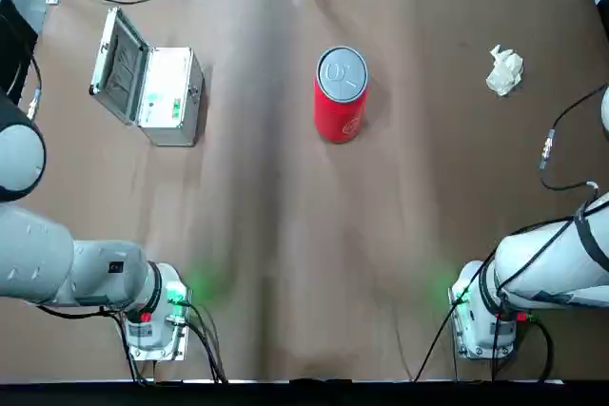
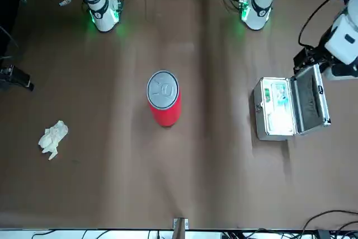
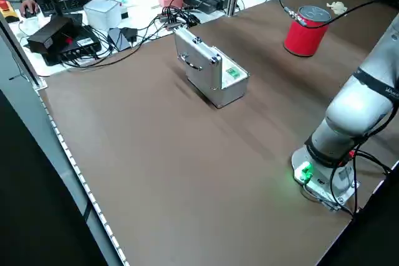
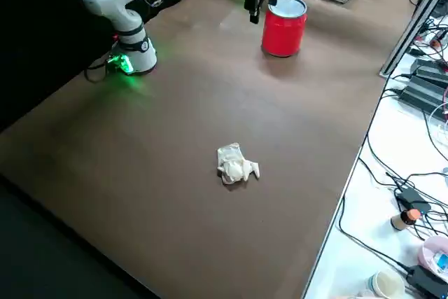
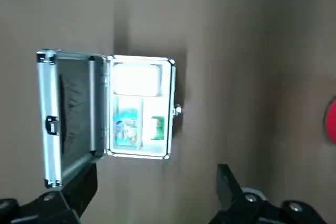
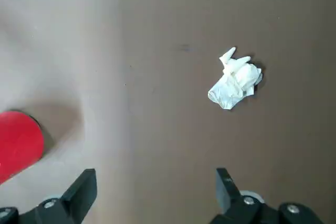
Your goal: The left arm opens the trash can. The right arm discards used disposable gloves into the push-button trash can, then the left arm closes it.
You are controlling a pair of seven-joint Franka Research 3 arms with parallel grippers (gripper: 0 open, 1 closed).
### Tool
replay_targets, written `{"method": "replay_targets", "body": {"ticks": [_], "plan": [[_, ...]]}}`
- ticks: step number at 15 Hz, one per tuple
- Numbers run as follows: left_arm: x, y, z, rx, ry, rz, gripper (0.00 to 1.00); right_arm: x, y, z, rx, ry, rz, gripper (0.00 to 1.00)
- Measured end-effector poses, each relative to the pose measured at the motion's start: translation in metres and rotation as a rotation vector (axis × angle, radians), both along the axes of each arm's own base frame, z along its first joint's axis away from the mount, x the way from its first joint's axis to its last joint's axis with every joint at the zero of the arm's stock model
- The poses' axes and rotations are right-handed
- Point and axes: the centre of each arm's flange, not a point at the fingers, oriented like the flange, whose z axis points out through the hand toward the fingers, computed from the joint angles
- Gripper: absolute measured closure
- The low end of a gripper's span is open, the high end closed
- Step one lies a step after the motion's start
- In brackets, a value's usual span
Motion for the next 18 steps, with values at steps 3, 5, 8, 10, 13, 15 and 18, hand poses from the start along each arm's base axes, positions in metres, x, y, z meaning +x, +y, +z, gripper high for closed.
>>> {"method": "replay_targets", "body": {"ticks": [3, 5, 8, 10, 13, 15, 18], "plan": [[0.0, -0.03, -0.011, -0.115, 0.046, -0.034, 0.0, 0.0, -0.001, 0.0, 0.0, 0.0, -0.002, 0.0], [0.001, -0.051, -0.021, -0.148, 0.074, -0.065, 0.0, -0.001, -0.002, 0.002, 0.0, -0.002, -0.004, 0.0], [-0.002, -0.087, -0.035, -0.154, 0.106, -0.123, 0.0, -0.002, -0.002, 0.004, -0.001, -0.005, -0.004, 0.0], [-0.009, -0.11, -0.038, -0.156, 0.115, -0.164, 0.0, -0.002, -0.002, 0.004, -0.001, -0.005, -0.004, 0.0], [-0.027, -0.155, -0.04, -0.157, 0.13, -0.248, 0.01, -0.002, -0.002, 0.004, -0.001, -0.008, -0.005, 0.0], [-0.041, -0.184, -0.04, -0.156, 0.139, -0.285, 0.1, -0.002, -0.002, 0.004, -0.001, -0.008, -0.005, 0.0], [-0.067, -0.228, -0.048, -0.148, 0.169, -0.322, 0.49, -0.002, -0.003, 0.003, 0.0, -0.002, -0.005, 0.0]]}}
